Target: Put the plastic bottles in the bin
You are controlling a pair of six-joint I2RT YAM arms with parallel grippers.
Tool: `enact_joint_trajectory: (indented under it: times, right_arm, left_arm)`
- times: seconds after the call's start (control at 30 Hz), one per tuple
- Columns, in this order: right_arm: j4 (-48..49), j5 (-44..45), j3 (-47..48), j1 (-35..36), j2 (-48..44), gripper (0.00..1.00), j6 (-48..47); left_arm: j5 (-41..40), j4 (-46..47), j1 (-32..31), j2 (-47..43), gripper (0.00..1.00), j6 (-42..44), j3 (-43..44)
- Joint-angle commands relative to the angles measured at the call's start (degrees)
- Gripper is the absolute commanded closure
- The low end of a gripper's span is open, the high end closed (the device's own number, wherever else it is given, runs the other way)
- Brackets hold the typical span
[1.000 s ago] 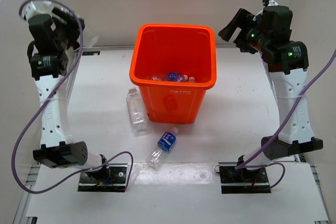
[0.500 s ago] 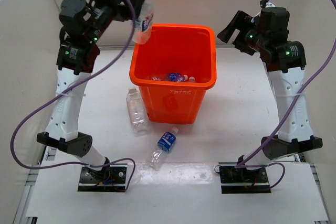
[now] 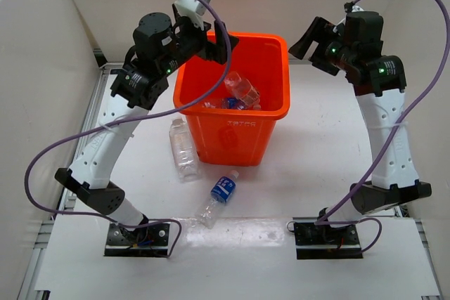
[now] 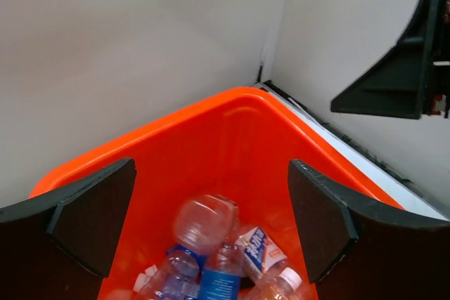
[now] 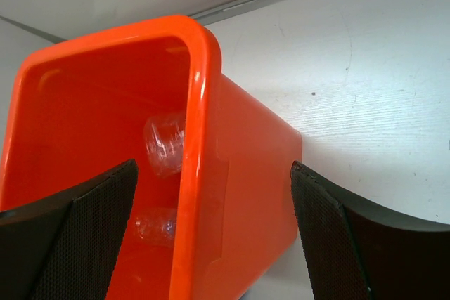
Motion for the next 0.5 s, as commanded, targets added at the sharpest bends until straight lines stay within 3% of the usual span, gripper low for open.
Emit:
enact_joint_trajectory:
  times: [0.0, 0.17, 0.23, 0.27, 0.33, 0.37, 0.47]
  right_arm:
    - [2.3, -0.96, -0.81, -0.6, -1.25, 0.1, -0.07]
    - [2.47, -1.93, -1.86, -0.6, -1.42, 0.1, -0.15]
    - [2.56, -2.19, -2.48, -0.86, -1.59, 0.1, 0.11]
    - [2.65, -2.2, -3.0, -0.95, -1.77, 0.1, 0.11]
    - [2.65, -2.63, -3.27, -1.83, -2.12, 0.1, 0.29]
    - [2.82, -2.64, -3.79, -1.83, -2.21, 0.1, 0.46]
    - [2.91, -3.34, -4.41, -2.71, -2.39, 0.1, 0.81]
  left_arm:
    - [-4.5, -0.6, 0.07, -1.97, 0.0, 1.25, 1.71]
    - [-20.3, -2.18, 3.64, -4.87, 0.0, -1.03, -1.54]
    - [-22.78, -3.58, 6.82, -6.27, 0.0, -8.99, -3.38]
    - [-22.78, -6.9, 14.14, -7.41, 0.0, -15.39, -3.82]
    - [-20.95, -10.16, 19.64, -9.52, 0.0, -24.53, -8.72]
    - [-14.33, -10.27, 29.06, -10.84, 0.0, -29.99, -12.49]
    - [-6.64, -10.09, 39.42, -12.43, 0.0, -37.77, -21.13]
